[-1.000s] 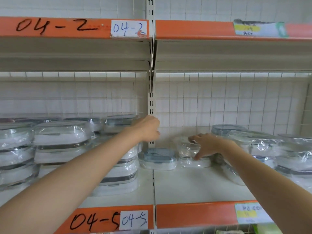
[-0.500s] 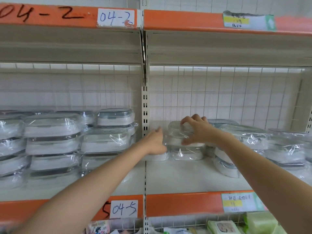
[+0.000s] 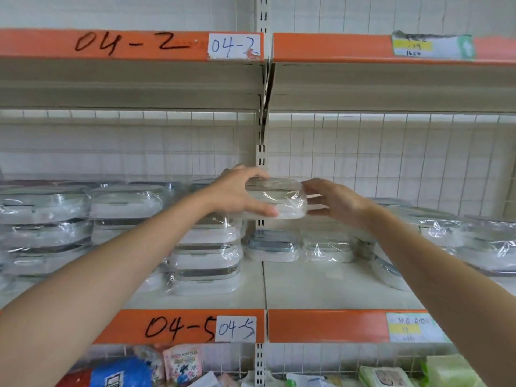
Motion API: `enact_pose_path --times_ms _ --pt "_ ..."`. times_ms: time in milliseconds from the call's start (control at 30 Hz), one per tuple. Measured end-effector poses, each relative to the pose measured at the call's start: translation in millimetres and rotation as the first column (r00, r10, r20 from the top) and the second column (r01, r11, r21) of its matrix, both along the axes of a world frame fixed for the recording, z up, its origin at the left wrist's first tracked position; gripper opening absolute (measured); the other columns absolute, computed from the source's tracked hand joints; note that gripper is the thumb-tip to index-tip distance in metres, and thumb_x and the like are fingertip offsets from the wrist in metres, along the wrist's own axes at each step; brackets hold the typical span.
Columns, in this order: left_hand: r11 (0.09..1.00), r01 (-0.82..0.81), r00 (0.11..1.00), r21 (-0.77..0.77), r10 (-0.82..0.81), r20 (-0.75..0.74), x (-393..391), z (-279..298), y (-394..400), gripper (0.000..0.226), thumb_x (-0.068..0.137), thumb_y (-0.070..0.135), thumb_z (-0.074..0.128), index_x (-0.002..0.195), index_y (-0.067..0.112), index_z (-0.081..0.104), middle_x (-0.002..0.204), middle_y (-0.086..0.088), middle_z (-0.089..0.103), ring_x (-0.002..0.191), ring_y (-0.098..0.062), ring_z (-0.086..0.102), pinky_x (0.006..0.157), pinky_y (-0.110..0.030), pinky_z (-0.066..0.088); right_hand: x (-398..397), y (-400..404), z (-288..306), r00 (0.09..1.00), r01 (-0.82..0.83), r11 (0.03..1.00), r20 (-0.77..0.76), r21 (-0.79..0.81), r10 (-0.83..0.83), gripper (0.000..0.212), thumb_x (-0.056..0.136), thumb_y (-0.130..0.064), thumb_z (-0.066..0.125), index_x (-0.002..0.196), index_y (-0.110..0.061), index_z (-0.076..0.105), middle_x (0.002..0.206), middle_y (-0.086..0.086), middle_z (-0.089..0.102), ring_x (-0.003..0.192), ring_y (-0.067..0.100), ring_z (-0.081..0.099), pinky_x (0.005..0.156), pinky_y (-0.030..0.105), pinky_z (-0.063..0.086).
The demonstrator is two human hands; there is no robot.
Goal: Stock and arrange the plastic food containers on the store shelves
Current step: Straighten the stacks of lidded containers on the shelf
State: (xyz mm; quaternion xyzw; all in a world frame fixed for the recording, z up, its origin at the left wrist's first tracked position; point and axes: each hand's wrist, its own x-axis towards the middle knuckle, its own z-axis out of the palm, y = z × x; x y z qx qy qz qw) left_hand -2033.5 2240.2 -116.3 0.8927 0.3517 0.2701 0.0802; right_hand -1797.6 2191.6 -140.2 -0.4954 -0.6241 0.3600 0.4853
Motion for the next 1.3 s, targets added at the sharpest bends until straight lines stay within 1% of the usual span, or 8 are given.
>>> enact_pose_path --times_ms 133,267,367,600,900,1033,1167,1300 --pt "0.998 -0.031 0.999 -0.052 0.031 0.009 -47 15 5 0.088 0.048 0.072 0.068 0.127 0.038 0.047 0.139 0.011 0.043 0.128 -0.010 0.039 0.104 -0.028 0.030 -10 16 -14 0.917 0.170 0.985 0.366 -0.004 -0.157 0.031 0.100 -0.023 0.038 0.127 -0.014 0.052 0.134 0.007 0.050 0.122 0.024 0.049 0.098 0.034 0.041" --pt "0.984 -0.150 0.979 -0.092 0.135 -0.152 -80 16 14 0.069 0.071 0.060 0.067 0.131 0.035 0.043 0.144 0.007 0.041 0.130 -0.014 0.039 0.102 -0.029 0.031 -10 28 -28 0.468 0.215 0.964 0.850 0.155 -0.241 0.038 0.093 -0.014 0.048 0.131 -0.018 0.051 0.136 0.002 0.050 0.124 0.019 0.046 0.094 0.021 0.032" --pt "0.973 -0.222 0.937 -0.057 0.197 -0.288 -87 10 16 0.055 0.087 0.045 0.060 0.137 0.033 0.040 0.147 0.004 0.039 0.131 -0.017 0.039 0.100 -0.030 0.030 -6 32 -41 0.319 0.212 0.969 0.928 0.126 -0.191 0.041 0.090 -0.014 0.052 0.131 -0.016 0.050 0.133 0.005 0.048 0.123 0.021 0.045 0.099 0.025 0.034" --pt "0.966 -0.165 0.939 0.200 0.216 -0.269 -45 10 -12 0.060 0.081 0.013 0.057 0.138 0.023 0.041 0.134 -0.004 0.043 0.127 -0.020 0.035 0.104 -0.039 0.036 34 9 -20 0.194 0.288 0.924 0.930 0.252 -0.314 0.041 0.089 -0.021 0.055 0.130 -0.019 0.051 0.131 0.005 0.049 0.122 0.022 0.044 0.103 0.036 0.037" --pt "0.949 0.127 0.984 0.288 -0.085 -0.155 82 -38 -47 0.038 0.090 0.031 0.056 0.127 0.021 0.050 0.128 0.001 0.048 0.122 -0.016 0.042 0.102 -0.033 0.033 108 -72 10 0.137 0.587 0.749 0.874 0.308 -0.467 0.039 0.098 -0.041 0.039 0.131 -0.024 0.051 0.134 0.006 0.049 0.125 0.032 0.041 0.102 0.048 0.033" --pt "0.965 0.212 0.975 0.152 -0.198 -0.102 148 -54 -54 0.056 0.088 0.044 0.059 0.135 0.018 0.043 0.137 -0.003 0.043 0.127 -0.019 0.041 0.104 -0.032 0.035 129 -98 2 0.305 0.628 0.766 0.861 0.139 -0.406 0.041 0.103 -0.033 0.029 0.133 -0.015 0.050 0.135 0.012 0.050 0.126 0.030 0.044 0.105 0.036 0.032" --pt "0.968 0.251 0.967 -0.022 -0.252 -0.043 208 -50 -59 0.091 0.078 0.060 0.065 0.146 0.016 0.024 0.148 -0.007 0.027 0.136 -0.022 0.029 0.108 -0.035 0.028 135 -113 1 0.327 0.516 0.832 0.851 0.203 -0.411 0.037 0.103 -0.026 0.029 0.132 -0.023 0.053 0.138 0.007 0.048 0.126 0.026 0.044 0.108 0.039 0.030" --pt "0.938 0.300 0.954 -0.174 -0.299 0.028 240 -48 -53 0.096 0.067 0.056 0.077 0.144 0.021 0.032 0.143 -0.002 0.036 0.131 -0.018 0.037 0.107 -0.033 0.035 143 -117 -2 0.617 0.462 0.866 0.633 0.189 -0.467 0.032 0.096 -0.011 0.042 0.120 -0.020 0.063 0.129 0.001 0.055 0.114 0.013 0.048 0.097 0.024 0.034"
